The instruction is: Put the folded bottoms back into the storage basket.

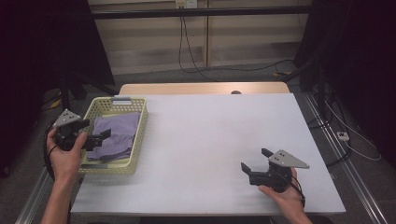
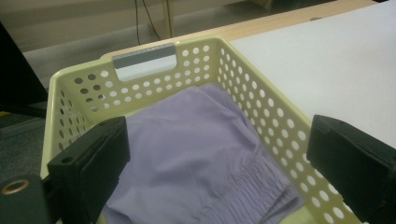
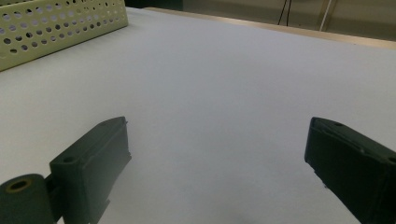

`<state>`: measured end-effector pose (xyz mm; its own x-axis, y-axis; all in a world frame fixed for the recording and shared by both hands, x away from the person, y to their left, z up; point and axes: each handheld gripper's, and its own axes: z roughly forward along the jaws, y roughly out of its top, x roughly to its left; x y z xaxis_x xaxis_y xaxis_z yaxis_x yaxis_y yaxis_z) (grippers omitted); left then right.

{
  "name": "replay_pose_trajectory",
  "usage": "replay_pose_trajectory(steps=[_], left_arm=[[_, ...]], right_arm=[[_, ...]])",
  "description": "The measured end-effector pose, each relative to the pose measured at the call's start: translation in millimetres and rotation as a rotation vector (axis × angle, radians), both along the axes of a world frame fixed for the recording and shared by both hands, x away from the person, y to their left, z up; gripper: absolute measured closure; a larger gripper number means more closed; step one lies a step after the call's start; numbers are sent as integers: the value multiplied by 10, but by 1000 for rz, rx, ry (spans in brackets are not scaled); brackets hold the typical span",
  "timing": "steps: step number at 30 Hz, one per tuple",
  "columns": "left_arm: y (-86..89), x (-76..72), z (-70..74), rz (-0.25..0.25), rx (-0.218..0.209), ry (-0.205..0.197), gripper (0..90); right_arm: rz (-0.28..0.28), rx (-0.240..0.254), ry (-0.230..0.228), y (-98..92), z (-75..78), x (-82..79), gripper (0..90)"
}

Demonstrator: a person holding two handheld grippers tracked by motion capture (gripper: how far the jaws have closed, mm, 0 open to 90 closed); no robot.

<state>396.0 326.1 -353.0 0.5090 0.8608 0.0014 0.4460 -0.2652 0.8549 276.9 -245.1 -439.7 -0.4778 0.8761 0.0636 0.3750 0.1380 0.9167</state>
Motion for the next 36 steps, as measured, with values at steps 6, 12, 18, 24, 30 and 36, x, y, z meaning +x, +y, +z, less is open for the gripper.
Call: replay_pose_trajectory(steps=[6,12,18,24,30,36], left_arm=[[-17,-91,31,-2,-5,-14,61],[0,-170,56,4,-3,-33,61],[-12,-269,46,-6,4,-51,61],[-53,-349,72,-21,5,-69,61],[-134,-426,105,-50,14,-83,61],[-232,-512,145,-74,30,-110,61]], right_arm=[[1,-1,-2,4,1,-3,62],[6,0,-1,11,3,-9,62],[6,-1,-2,11,3,-9,62],[7,-1,3,15,3,-8,62],[7,0,1,14,4,-9,62],[9,0,1,13,6,-8,61]])
